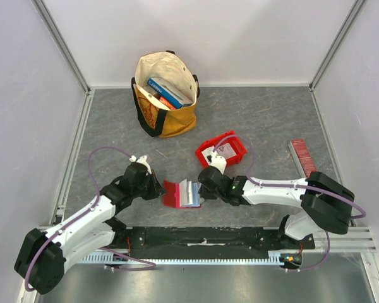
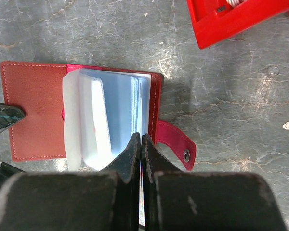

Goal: Put the credit cards into the card holder
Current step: Open the card holder at the center of the board.

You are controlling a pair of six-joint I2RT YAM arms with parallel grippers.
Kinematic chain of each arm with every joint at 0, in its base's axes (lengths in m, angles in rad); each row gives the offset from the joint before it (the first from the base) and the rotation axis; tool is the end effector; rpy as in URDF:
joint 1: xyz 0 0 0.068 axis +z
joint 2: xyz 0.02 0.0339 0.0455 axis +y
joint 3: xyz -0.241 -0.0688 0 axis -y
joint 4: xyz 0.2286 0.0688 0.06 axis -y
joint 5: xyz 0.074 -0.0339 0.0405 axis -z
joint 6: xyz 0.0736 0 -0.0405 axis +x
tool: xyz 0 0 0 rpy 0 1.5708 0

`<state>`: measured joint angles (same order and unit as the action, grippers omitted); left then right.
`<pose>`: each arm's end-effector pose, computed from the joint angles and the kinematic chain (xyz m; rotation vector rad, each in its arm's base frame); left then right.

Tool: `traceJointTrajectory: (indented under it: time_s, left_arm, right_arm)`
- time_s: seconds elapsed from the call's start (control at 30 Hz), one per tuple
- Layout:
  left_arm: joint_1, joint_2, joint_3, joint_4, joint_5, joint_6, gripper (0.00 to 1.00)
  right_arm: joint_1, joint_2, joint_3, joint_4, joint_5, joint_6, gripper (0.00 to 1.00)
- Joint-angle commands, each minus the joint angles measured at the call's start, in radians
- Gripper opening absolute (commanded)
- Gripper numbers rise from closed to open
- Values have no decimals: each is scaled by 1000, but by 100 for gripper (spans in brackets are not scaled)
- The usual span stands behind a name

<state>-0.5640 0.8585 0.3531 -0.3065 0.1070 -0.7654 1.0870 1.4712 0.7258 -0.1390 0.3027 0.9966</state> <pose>0.1588 -0.1097 0.1309 -0.1991 2.5045 -0.7237 0.1572 0.2519 0.1308 0.0230 2.4865 0.5749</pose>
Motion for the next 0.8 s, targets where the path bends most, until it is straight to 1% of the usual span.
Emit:
traceJointTrajectory:
  time_s: [0.0,0.23,0.37,0.57,0.77]
  left_arm:
    - [1,2,-3,15,-4,32,2]
    - [3,5,-8,15,-7,34,2]
    - [1,14,-17,20,-4,34,2]
    - [1,28,-51,55,2,15,2]
    - [3,50,-97,122,10,-21,2]
  right_arm:
    - [-2,24,-14,33,3,34,0]
    - [-6,38,-37,26,4,74,0]
    - [-6,84,-25,33,-26,73,0]
    - [-7,159,7,128,-106,54,0]
    - [-4,130,110,236,-198,-42,0]
